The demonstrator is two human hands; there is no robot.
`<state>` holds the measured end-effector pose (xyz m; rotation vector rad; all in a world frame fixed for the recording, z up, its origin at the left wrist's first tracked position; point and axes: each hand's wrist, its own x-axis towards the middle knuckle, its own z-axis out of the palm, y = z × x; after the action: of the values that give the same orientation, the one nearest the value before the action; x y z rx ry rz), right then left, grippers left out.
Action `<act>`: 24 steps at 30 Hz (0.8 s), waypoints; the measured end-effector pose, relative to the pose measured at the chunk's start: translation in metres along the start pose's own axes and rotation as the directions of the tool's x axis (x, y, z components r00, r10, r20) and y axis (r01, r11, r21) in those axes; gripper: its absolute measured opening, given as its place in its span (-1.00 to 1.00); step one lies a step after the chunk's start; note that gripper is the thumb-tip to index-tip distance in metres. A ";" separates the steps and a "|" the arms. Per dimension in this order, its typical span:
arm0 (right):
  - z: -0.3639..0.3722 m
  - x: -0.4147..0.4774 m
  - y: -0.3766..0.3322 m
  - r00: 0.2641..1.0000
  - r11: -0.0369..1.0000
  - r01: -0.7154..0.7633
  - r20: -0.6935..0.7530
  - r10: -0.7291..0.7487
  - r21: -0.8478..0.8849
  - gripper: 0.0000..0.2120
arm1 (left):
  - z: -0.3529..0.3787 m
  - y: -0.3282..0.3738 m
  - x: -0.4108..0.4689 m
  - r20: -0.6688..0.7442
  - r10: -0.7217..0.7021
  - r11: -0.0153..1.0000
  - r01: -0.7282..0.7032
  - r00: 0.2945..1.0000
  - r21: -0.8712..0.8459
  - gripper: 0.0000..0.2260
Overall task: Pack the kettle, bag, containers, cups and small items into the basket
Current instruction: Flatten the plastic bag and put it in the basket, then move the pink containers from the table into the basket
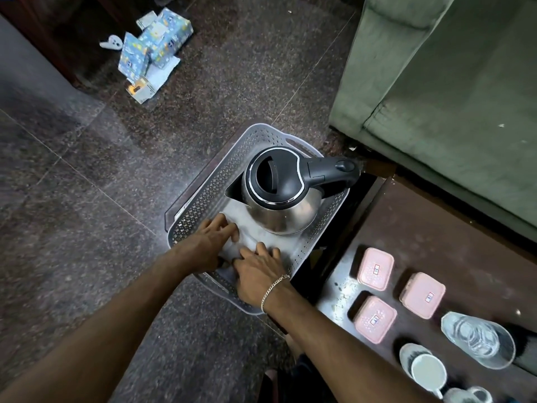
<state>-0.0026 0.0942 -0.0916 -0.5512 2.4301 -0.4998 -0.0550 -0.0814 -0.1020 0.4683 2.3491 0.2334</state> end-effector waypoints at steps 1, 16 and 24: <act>0.000 -0.002 0.000 1.000 1.000 0.001 0.011 -0.001 -0.012 -0.77 | 0.001 0.000 0.000 -0.006 -0.009 1.000 0.009 1.000 -0.001 -0.43; 0.006 -0.024 0.002 0.997 0.975 0.011 0.078 0.007 -0.223 -0.72 | -0.013 0.006 -0.005 -0.101 -0.152 0.970 0.168 0.983 0.175 -0.29; -0.010 -0.068 0.015 0.918 0.989 0.122 -0.368 -0.147 -0.089 -0.83 | -0.002 0.061 -0.042 -0.375 -0.125 0.968 0.196 0.918 0.158 -0.54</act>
<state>0.0371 0.1425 -0.0600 -0.7090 2.7912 -0.6354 -0.0118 -0.0424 -0.0566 0.3405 2.7750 0.0111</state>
